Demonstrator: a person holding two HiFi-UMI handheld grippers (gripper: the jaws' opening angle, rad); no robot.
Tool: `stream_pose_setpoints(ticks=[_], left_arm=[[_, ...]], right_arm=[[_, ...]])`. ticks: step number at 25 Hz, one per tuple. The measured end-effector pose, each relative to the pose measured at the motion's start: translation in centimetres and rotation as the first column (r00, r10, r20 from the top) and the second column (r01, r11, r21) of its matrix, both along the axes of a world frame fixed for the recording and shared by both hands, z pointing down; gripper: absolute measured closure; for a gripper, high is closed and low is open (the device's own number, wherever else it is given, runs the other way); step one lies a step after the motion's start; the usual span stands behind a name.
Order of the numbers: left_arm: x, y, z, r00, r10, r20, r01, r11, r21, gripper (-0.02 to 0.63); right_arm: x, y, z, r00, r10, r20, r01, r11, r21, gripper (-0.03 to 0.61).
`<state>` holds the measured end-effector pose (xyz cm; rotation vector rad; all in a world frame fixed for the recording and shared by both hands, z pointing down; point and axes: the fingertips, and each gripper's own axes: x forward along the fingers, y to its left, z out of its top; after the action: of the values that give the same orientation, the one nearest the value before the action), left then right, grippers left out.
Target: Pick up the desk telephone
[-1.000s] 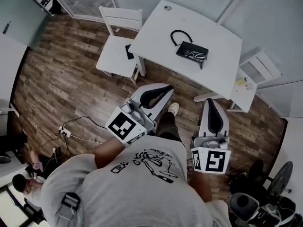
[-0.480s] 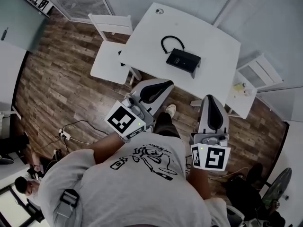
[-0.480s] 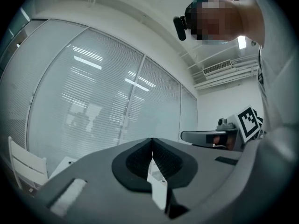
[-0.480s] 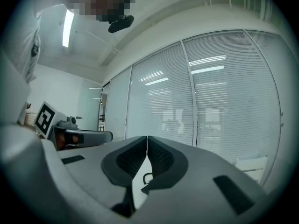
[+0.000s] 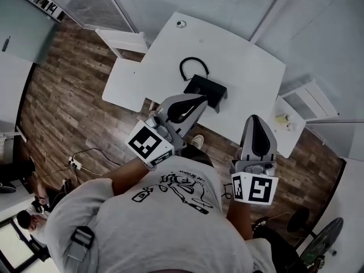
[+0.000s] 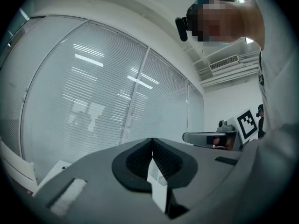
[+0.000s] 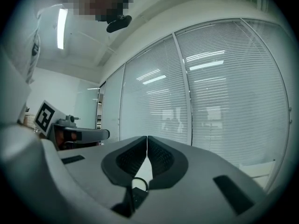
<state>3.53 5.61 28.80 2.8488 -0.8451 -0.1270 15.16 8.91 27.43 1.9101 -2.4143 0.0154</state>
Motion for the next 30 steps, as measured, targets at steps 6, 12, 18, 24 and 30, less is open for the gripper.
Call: stream_pose_setpoints(ticks=[6,12,18,24,30], left_arm=[[0.3,-4.1,0.5,0.999,-0.035,0.007,0.035,0.999,-0.013,0.610],[-0.8,-7.9,1.0,1.000,-0.025,-0.004,0.025,0.999,-0.043,0.611],[-2.0,-11.6,0.9,1.000,0.004,-0.012,-0.005,0.999,-0.034,0.611],[-2.6,-14.5,3.3,0.999,0.022,0.025,-0.020,0.997,-0.068,0.609],[-2.6,-15.4,9.1,0.993,0.100,0.063,-0.088,0.981,-0.175,0.606]], right_arm=[[0.0,-4.5,0.7,0.999,-0.051,-0.005,0.051,0.998,-0.020,0.572],[-1.3,-8.3,0.8,0.999,-0.048,-0.010,0.048,0.998,-0.033,0.572],[-2.5,-11.2,0.4,1.000,-0.010,-0.026,0.009,0.999,-0.032,0.572],[-2.7,-13.4,3.0,1.000,0.013,-0.020,-0.015,0.995,-0.101,0.571],[-1.9,-14.5,8.9,0.998,0.047,0.040,-0.035,0.967,-0.253,0.569]])
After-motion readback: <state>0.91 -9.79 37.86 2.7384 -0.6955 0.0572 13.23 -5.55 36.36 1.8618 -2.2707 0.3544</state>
